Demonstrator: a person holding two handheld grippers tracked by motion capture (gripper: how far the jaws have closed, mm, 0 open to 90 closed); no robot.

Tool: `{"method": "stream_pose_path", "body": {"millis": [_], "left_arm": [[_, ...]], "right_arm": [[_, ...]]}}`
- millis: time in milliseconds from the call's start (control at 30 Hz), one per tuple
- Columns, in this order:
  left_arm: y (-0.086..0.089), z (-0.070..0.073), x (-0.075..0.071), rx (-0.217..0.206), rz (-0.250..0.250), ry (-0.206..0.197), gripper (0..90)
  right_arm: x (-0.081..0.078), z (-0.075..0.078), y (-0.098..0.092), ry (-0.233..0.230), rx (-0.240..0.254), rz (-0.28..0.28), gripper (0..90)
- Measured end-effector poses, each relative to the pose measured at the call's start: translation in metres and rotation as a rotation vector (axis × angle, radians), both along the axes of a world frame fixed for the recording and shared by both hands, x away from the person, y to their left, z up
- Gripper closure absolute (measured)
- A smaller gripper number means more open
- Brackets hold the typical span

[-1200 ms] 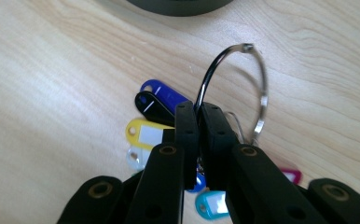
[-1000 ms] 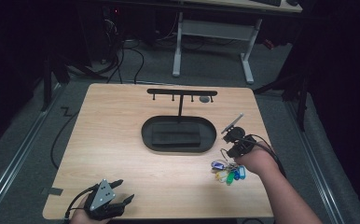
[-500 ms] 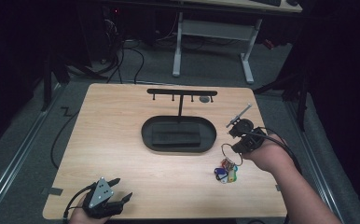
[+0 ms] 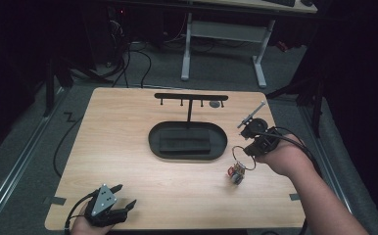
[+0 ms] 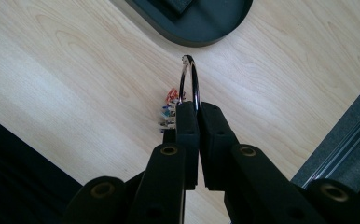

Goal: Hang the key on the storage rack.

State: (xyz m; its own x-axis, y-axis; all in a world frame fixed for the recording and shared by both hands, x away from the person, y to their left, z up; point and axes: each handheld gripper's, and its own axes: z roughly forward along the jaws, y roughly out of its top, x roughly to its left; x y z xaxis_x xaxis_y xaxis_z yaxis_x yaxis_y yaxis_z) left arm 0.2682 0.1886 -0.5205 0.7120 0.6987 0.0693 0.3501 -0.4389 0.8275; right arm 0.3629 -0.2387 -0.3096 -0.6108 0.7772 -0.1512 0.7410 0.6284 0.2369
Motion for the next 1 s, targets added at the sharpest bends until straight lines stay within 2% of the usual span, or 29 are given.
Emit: {"method": "stream_pose_path", "body": {"millis": [100,200,500,533,600,633,700,733,833,933,1000], "left_arm": [[0.001,-0.001,0.002,0.005,0.009,-0.003,30.3],[0.002,-0.002,0.003,0.002,0.014,-0.002,30.1],[0.01,0.001,-0.001,-0.007,0.043,0.005,29.9],[0.008,0.002,0.001,0.013,0.042,0.007,29.7],[0.006,0.004,0.003,0.021,0.042,0.015,29.6],[0.003,0.006,0.005,0.012,0.042,0.029,29.6],[-0.005,0.009,0.01,0.021,0.043,0.055,29.3],[-0.014,0.011,0.011,0.008,0.034,0.047,29.1],[-0.018,0.008,0.01,0.006,0.035,0.027,29.1],[-0.016,0.004,0.0,0.06,0.005,-0.01,29.3],[-0.012,0.0,-0.002,0.046,0.004,0.008,29.8]], "right_arm": [[-0.001,0.003,0.002,0.002,0.015,-0.011,88.0],[0.0,0.004,0.002,0.0,0.011,0.004,88.0],[0.007,0.02,0.012,-0.035,0.026,0.019,88.0],[0.009,0.022,0.015,-0.037,0.025,0.022,88.0],[0.009,0.023,0.017,-0.041,0.022,0.026,87.9],[0.01,0.023,0.019,-0.043,0.02,0.026,88.0],[0.014,0.026,0.022,-0.053,0.023,0.034,88.0],[0.019,0.028,0.025,-0.056,0.03,0.052,88.0],[0.024,0.028,0.027,-0.058,0.039,0.055,88.0],[0.038,0.027,0.03,-0.067,0.038,0.076,88.0],[0.045,0.026,0.031,-0.073,0.038,0.067,88.0]]}}
